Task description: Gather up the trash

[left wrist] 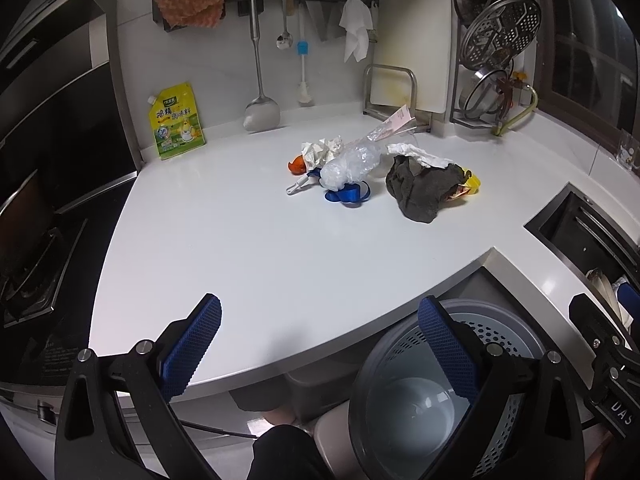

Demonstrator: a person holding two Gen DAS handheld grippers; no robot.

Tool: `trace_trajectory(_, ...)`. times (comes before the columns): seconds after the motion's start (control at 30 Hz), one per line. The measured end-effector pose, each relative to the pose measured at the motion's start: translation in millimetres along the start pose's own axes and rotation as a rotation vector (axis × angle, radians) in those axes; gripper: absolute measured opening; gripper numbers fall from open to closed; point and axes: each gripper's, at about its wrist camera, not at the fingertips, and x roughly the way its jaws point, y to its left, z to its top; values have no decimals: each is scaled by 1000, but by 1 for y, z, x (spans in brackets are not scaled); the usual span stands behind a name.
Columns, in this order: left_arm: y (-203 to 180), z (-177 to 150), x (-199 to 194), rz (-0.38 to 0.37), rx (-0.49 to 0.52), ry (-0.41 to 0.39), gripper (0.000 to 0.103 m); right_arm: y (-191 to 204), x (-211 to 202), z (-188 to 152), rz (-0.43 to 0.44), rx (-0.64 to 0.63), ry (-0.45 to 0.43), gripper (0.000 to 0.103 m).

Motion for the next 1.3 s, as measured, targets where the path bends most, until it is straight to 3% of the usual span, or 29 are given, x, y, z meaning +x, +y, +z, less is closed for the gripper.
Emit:
trace_trajectory(0.33,4,7,0,2,1,-14,97,-5,4,3,-26,2,6,92)
trace_trajectory(1.3,4,7,15,5,1,-2,97,-5,24,-2,28,15,21,92)
